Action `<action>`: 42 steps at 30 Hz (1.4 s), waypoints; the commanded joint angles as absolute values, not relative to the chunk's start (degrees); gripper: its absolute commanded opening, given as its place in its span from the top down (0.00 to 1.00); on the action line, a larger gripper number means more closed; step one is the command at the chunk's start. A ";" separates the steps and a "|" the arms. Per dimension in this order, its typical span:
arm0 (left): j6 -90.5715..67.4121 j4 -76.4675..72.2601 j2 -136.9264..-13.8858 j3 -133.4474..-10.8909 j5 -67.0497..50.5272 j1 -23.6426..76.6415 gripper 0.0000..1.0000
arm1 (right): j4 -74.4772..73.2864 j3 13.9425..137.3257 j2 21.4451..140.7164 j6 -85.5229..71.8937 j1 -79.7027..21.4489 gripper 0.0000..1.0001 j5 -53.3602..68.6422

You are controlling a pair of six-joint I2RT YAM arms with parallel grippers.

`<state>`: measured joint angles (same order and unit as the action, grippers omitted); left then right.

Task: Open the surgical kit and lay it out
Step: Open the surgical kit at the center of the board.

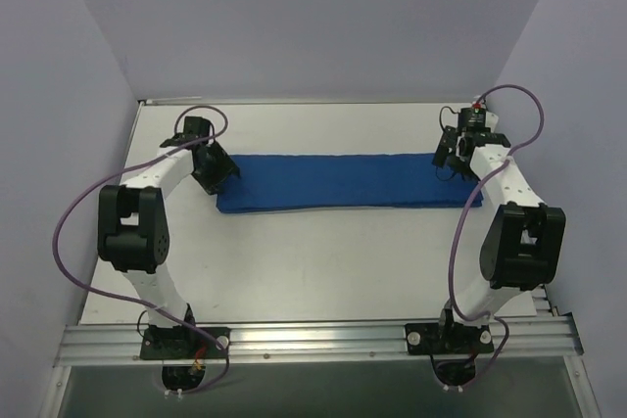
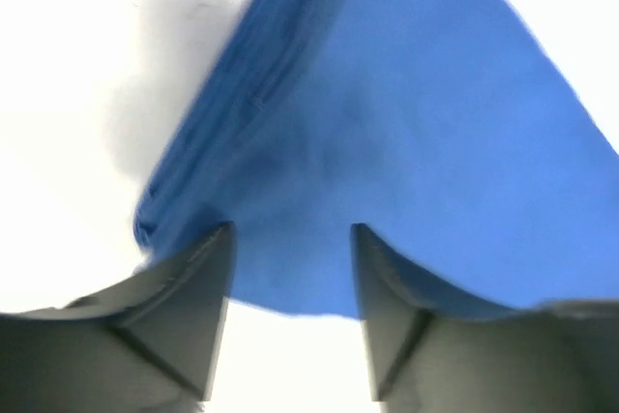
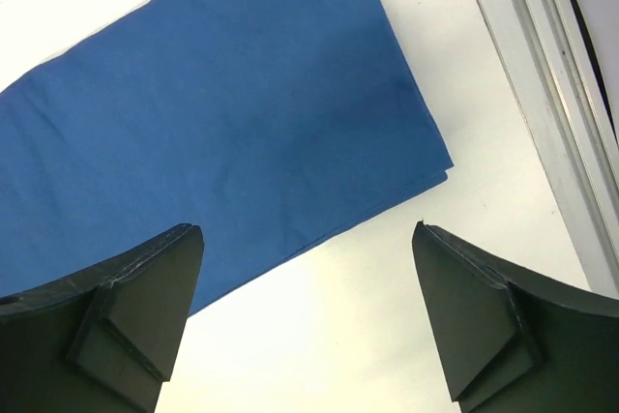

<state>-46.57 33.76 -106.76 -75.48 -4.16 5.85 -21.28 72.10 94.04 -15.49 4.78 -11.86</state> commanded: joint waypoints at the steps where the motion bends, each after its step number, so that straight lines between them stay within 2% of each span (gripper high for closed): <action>1: -44.56 33.58 -97.57 -76.90 -5.26 6.06 0.30 | -22.94 73.65 89.74 -16.69 4.22 0.05 -10.55; 5: -42.55 34.98 -91.94 -77.43 -9.13 7.03 0.25 | -21.27 69.45 86.31 -18.54 4.57 0.00 -8.97; 8: -41.92 35.25 -87.90 -76.65 -10.63 9.57 0.23 | -18.73 63.57 83.94 -23.45 5.09 0.01 -1.16; 13: -43.50 28.59 -82.18 -71.55 -15.72 14.76 0.23 | -9.26 53.36 82.36 -32.68 5.89 0.13 12.28; 17: -44.65 26.46 -81.74 -68.56 -17.32 19.15 0.29 | -1.42 48.17 82.44 -38.13 6.33 0.26 19.31; 23: -44.39 24.08 -82.79 -64.95 -17.84 19.16 0.34 | 6.49 44.57 86.22 -39.63 8.61 0.32 20.47; 30: -43.16 24.96 -84.29 -66.97 -18.46 19.25 0.34 | 13.26 40.26 87.37 -43.06 9.05 0.36 22.23; 42: -42.36 25.22 -84.81 -67.50 -18.90 19.25 0.34 | 15.29 39.81 87.63 -44.56 9.49 0.39 21.89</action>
<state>-43.55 27.55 -84.62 -64.69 -18.06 19.40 13.13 39.46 87.72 -43.70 9.04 21.52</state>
